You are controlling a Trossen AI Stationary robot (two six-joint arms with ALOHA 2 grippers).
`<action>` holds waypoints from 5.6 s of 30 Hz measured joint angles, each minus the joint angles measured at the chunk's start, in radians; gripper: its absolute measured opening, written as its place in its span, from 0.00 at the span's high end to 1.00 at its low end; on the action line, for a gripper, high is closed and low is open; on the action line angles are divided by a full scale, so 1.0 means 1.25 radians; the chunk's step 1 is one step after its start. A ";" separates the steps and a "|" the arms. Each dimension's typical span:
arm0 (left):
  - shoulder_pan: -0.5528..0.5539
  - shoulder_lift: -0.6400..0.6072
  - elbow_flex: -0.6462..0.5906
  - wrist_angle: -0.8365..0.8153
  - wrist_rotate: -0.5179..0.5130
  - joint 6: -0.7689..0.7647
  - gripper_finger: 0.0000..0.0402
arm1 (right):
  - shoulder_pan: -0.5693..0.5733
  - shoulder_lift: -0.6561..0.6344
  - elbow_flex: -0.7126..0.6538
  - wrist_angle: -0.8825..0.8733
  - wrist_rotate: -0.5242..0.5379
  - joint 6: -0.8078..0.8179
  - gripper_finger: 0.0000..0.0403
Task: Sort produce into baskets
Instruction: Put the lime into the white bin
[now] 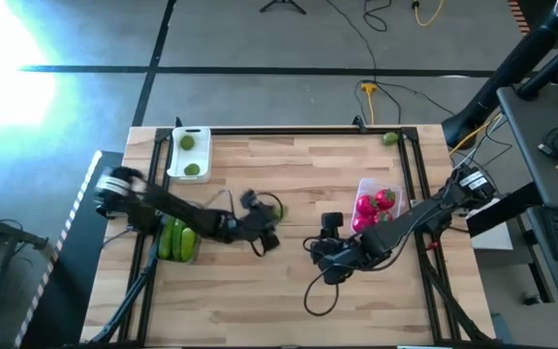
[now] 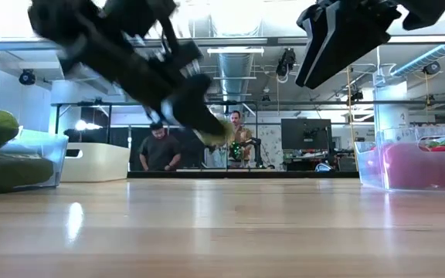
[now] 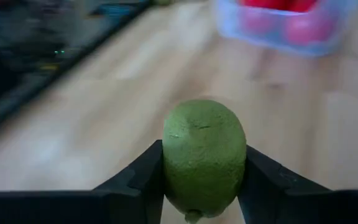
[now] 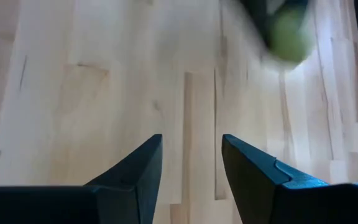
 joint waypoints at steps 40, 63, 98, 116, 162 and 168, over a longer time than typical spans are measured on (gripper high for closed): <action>0.863 -0.155 0.078 -0.715 0.146 0.018 0.59 | -0.149 -0.302 -0.026 -0.170 0.165 0.189 0.58; 0.827 -0.171 0.106 -0.816 0.104 0.058 0.43 | -0.648 -0.305 -0.026 -0.218 0.105 0.184 0.30; -0.381 -0.667 -0.210 -0.272 -0.130 -0.171 0.43 | -1.073 -0.006 -0.173 -0.012 0.099 0.803 0.31; -0.382 -0.522 -0.194 -0.306 -0.110 -0.222 0.43 | -1.156 0.116 -0.158 -0.008 0.171 1.026 0.38; -0.378 -0.459 -0.086 -0.369 -0.207 -0.153 0.43 | -0.465 0.115 -0.051 0.465 -0.226 -0.128 0.54; -0.364 -0.409 -0.126 -0.246 -0.185 -0.161 0.43 | -0.409 0.115 -0.104 0.526 -0.322 -0.170 0.54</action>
